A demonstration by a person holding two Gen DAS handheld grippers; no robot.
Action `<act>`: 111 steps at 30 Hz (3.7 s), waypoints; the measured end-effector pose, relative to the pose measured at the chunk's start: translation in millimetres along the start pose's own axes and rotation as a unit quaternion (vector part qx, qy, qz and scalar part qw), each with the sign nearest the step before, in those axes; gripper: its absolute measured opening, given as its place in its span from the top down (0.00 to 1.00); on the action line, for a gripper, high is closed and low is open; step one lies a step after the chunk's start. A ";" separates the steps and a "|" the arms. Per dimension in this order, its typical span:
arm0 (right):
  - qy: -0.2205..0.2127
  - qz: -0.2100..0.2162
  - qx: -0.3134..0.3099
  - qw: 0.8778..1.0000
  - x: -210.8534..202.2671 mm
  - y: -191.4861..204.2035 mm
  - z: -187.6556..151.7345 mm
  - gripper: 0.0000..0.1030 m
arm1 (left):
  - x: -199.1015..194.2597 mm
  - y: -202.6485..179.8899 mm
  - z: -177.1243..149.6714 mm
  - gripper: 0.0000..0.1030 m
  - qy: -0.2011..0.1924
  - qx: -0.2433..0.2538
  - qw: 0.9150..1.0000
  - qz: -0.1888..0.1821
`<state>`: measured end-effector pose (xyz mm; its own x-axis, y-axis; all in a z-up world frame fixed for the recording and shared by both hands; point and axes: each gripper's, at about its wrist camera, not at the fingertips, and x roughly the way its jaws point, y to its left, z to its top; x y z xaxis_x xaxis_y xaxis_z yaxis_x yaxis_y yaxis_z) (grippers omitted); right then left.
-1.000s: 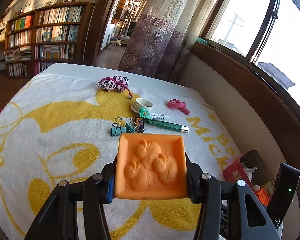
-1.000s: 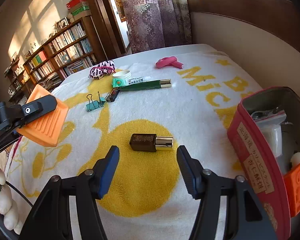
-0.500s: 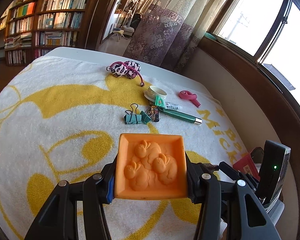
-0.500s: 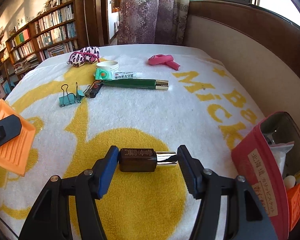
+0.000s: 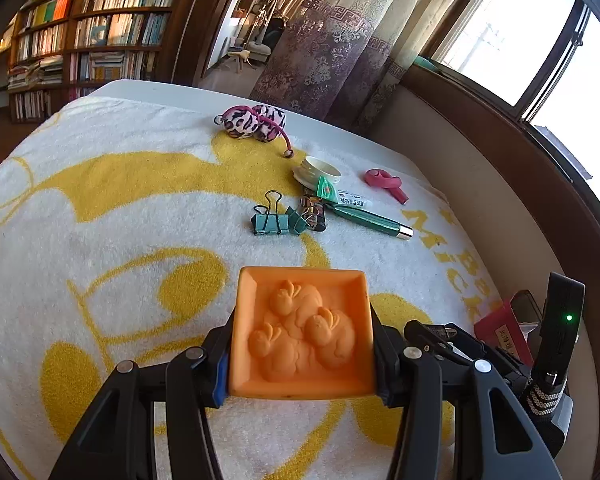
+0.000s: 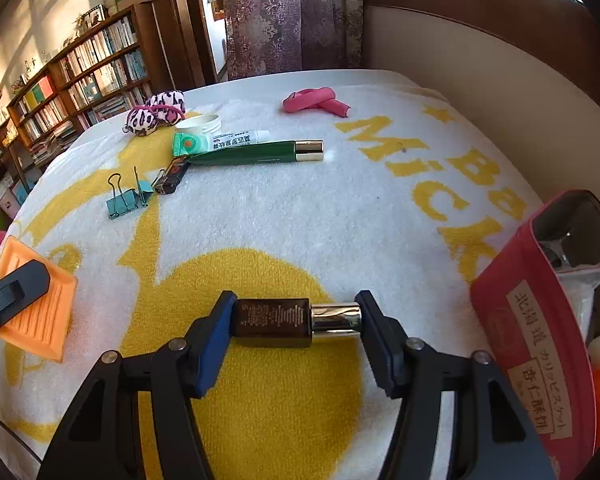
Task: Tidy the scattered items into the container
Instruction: 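Carry the brown tube and orange duck block over the tin, then lower both items into the tin and open both tools, then withdraw both tools from the tin back over the towel, then grasp a teal binder clip with the left tool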
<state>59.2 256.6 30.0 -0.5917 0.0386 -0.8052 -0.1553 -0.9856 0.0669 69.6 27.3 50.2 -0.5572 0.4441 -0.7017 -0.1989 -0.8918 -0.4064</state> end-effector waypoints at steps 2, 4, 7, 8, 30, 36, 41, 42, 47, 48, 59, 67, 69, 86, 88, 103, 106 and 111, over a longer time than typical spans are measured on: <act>-0.005 0.011 0.008 1.000 -2.5 -3.6 -0.1 0.38 | -0.5 -0.8 -0.2 0.47 0.000 0.001 1.000 0.001; -0.013 0.013 0.009 1.000 -9.1 -4.6 -1.9 0.38 | -1.2 -2.6 -0.3 0.47 -0.001 0.004 1.000 0.003; -0.038 0.015 0.004 0.999 -29.4 -5.0 -5.0 0.38 | -3.0 -6.7 -0.8 0.47 -0.001 0.008 1.000 0.005; -0.048 0.017 0.003 0.999 -38.8 -6.4 -5.8 0.38 | -3.3 -8.8 -0.9 0.47 -0.001 0.011 1.000 0.005; -0.173 -0.071 0.122 0.975 -190.1 -194.5 -76.1 0.38 | 2.6 -183.9 -24.0 0.47 0.026 0.166 0.983 -0.073; -0.165 -0.059 0.129 0.976 -186.1 -212.4 -85.0 0.38 | 11.1 -242.2 -32.2 0.47 0.039 0.207 0.972 -0.101; -0.167 -0.052 0.124 0.977 -185.2 -216.9 -91.2 0.38 | 20.3 -283.7 -41.8 0.47 0.046 0.239 0.963 -0.114; -0.167 -0.051 0.124 0.977 -185.2 -217.3 -92.9 0.38 | 22.7 -290.7 -43.4 0.47 0.047 0.245 0.961 -0.117; -0.160 -0.039 0.125 0.978 -179.4 -218.7 -95.4 0.38 | 42.6 -317.1 -48.1 0.47 0.060 0.262 0.953 -0.139; -0.159 -0.038 0.125 0.979 -178.4 -218.5 -95.5 0.38 | 48.0 -320.9 -48.2 0.47 0.066 0.260 0.952 -0.144; -0.157 -0.040 0.125 0.979 -175.2 -219.2 -95.5 0.30 | 55.7 -317.4 -48.0 0.41 0.063 0.251 0.956 -0.137; -0.160 -0.040 0.125 0.978 -177.9 -212.0 -91.6 0.27 | 51.2 -289.1 -35.0 0.41 0.054 0.227 0.965 -0.120; -0.166 -0.041 0.125 0.977 -180.0 -208.6 -90.3 0.22 | 49.1 -280.5 -32.1 0.31 0.050 0.221 0.967 -0.115; -0.163 0.025 0.031 0.986 -160.9 -105.4 -54.6 0.22 | 21.7 -151.0 16.7 0.29 0.004 0.136 0.990 -0.031; -0.160 0.036 0.018 0.986 -155.3 -89.6 -50.9 0.22 | 18.5 -128.2 23.4 0.29 0.000 0.121 0.993 -0.018; -0.113 0.102 -0.017 0.988 -96.7 -14.2 -34.7 0.22 | 56.7 1.0 47.0 0.29 0.024 0.063 0.990 0.121; -0.110 0.103 -0.027 0.988 -88.9 -7.4 -35.0 0.22 | 72.8 2.2 47.8 0.29 0.035 0.075 0.987 0.135; -0.103 0.108 -0.030 0.988 -77.6 -6.6 -37.9 0.22 | 89.6 3.4 56.4 0.31 0.039 0.072 0.985 0.153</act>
<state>136.1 253.9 69.7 -0.7558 -0.1462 -0.6383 0.0347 -0.9823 0.1839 -26.5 59.1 19.0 -0.5467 0.1525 -0.8233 -0.1470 -0.9855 -0.0849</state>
